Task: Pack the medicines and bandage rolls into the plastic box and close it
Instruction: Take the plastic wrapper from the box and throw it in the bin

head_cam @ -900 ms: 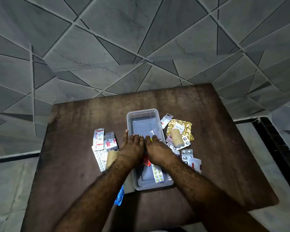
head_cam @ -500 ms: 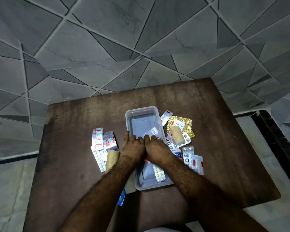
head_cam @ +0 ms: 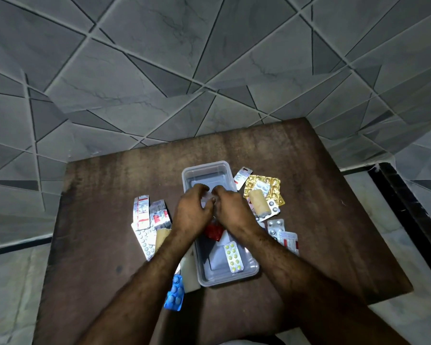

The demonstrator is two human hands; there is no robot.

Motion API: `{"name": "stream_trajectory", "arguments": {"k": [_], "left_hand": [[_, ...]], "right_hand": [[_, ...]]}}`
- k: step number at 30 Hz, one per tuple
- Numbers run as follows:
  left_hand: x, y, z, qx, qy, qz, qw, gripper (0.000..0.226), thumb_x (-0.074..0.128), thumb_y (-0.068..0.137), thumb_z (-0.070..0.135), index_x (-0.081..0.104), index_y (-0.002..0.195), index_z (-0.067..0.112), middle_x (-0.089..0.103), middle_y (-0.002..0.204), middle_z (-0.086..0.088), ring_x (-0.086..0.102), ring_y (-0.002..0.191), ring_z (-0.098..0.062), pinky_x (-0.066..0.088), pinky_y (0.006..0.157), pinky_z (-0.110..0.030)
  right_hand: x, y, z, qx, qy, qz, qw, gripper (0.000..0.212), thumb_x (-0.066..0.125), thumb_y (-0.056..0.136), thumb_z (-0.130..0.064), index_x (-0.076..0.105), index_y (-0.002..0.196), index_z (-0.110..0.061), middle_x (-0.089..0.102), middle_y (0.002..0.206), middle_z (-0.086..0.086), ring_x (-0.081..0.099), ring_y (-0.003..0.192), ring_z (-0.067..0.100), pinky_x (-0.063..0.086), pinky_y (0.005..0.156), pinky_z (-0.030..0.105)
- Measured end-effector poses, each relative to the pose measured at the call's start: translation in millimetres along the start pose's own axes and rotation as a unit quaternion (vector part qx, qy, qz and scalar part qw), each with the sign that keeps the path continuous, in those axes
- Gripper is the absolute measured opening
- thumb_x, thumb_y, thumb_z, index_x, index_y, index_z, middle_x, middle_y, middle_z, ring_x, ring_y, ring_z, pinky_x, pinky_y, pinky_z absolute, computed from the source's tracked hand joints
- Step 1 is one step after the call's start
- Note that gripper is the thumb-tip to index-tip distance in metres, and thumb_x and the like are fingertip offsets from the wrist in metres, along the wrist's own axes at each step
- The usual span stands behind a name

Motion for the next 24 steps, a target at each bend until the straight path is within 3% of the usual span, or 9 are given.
{"name": "stream_trajectory", "arguments": {"k": [4, 5, 8, 9, 11, 14, 16, 19, 24], "left_hand": [[-9.3, 5.2, 8.8, -0.081, -0.210, -0.049, 0.973, 0.040, 0.068, 0.083, 0.038, 0.061, 0.119, 0.024, 0.062, 0.122, 0.005, 0.058, 0.112, -0.013, 0.049, 0.089, -0.032], [-11.5, 4.4, 14.2, -0.132, -0.299, -0.076, 0.942, 0.037, 0.067, 0.085, 0.036, 0.060, 0.119, 0.024, 0.063, 0.120, 0.005, 0.059, 0.110, -0.014, 0.050, 0.085, -0.033], [-9.6, 7.1, 31.8, -0.250, -0.537, -0.128, 0.795, 0.027, 0.064, 0.090, 0.023, 0.062, 0.115, 0.016, 0.071, 0.107, -0.004, 0.067, 0.096, -0.023, 0.056, 0.077, -0.039], [-6.2, 10.2, 38.8, -0.249, -0.559, -0.124, 0.781, 0.022, 0.063, 0.090, 0.018, 0.063, 0.112, 0.014, 0.072, 0.103, -0.006, 0.068, 0.092, -0.023, 0.058, 0.077, -0.039], [3.5, 15.8, 54.7, -0.236, -0.566, -0.111, 0.782, 0.012, 0.060, 0.090, 0.008, 0.065, 0.098, 0.014, 0.074, 0.087, -0.003, 0.070, 0.078, -0.015, 0.059, 0.066, -0.030], [20.1, 21.4, 79.2, -0.218, -0.540, -0.086, 0.809, 0.019, 0.057, 0.090, -0.001, 0.062, 0.091, 0.017, 0.072, 0.077, -0.002, 0.067, 0.066, -0.013, 0.054, 0.053, -0.022], [34.9, 23.7, 98.4, -0.209, -0.525, -0.076, 0.821, 0.020, 0.055, 0.090, -0.004, 0.060, 0.096, 0.014, 0.069, 0.086, -0.009, 0.065, 0.070, -0.018, 0.054, 0.057, -0.024], [63.3, 26.9, 128.0, -0.203, -0.514, -0.064, 0.831, 0.027, 0.056, 0.086, -0.007, 0.057, 0.108, 0.010, 0.067, 0.102, -0.019, 0.064, 0.085, -0.027, 0.055, 0.079, -0.040], [118.4, 32.9, 180.0, -0.179, -0.495, -0.057, 0.848, 0.035, 0.059, 0.083, -0.010, 0.058, 0.111, 0.011, 0.069, 0.104, -0.015, 0.065, 0.093, -0.030, 0.052, 0.091, -0.049]], "right_hand": [[-29.8, -1.7, -2.1, 0.066, 0.201, 0.046, 0.976, 0.025, 0.052, 0.091, -0.011, 0.062, 0.112, -0.021, 0.070, 0.107, 0.004, 0.065, 0.088, 0.018, 0.053, 0.076, 0.028], [-33.8, -1.6, -0.9, 0.078, 0.248, 0.044, 0.965, 0.025, 0.053, 0.092, -0.011, 0.063, 0.112, -0.021, 0.070, 0.107, 0.002, 0.067, 0.088, 0.017, 0.056, 0.077, 0.031], [-46.9, -4.2, 4.2, 0.107, 0.353, 0.037, 0.929, 0.025, 0.057, 0.091, -0.012, 0.061, 0.114, -0.020, 0.071, 0.108, 0.003, 0.070, 0.086, 0.016, 0.060, 0.077, 0.038], [-52.6, -6.2, 7.6, 0.112, 0.367, 0.048, 0.922, 0.024, 0.058, 0.091, -0.013, 0.061, 0.114, -0.020, 0.071, 0.107, 0.003, 0.070, 0.086, 0.015, 0.060, 0.077, 0.037], [-62.3, -9.4, 16.7, 0.112, 0.351, 0.090, 0.925, 0.021, 0.062, 0.088, -0.017, 0.064, 0.108, -0.020, 0.072, 0.101, 0.001, 0.069, 0.086, 0.014, 0.058, 0.079, 0.035], [-75.7, -15.1, 32.6, 0.125, 0.354, 0.122, 0.919, 0.017, 0.063, 0.080, -0.028, 0.066, 0.098, -0.027, 0.073, 0.093, -0.002, 0.068, 0.082, 0.017, 0.058, 0.079, 0.040], [-82.6, -16.2, 54.6, 0.147, 0.367, 0.148, 0.907, 0.020, 0.060, 0.072, -0.036, 0.065, 0.090, -0.030, 0.074, 0.091, -0.001, 0.069, 0.082, 0.021, 0.057, 0.081, 0.047], [-96.1, -20.0, 87.9, 0.175, 0.399, 0.185, 0.881, 0.018, 0.059, 0.067, -0.040, 0.064, 0.083, -0.032, 0.075, 0.091, 0.001, 0.071, 0.086, 0.023, 0.056, 0.082, 0.050], [-136.0, -38.6, 134.4, 0.214, 0.503, 0.241, 0.802, 0.008, 0.066, 0.083, -0.019, 0.061, 0.083, -0.026, 0.073, 0.089, 0.005, 0.071, 0.082, 0.025, 0.058, 0.074, 0.044]]}}
Point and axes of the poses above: each hand's wrist, its own y-axis towards the middle knuckle, its own x-axis out of the palm, z = x × y, the point moved 2 cm from there along y, towards the middle knuckle
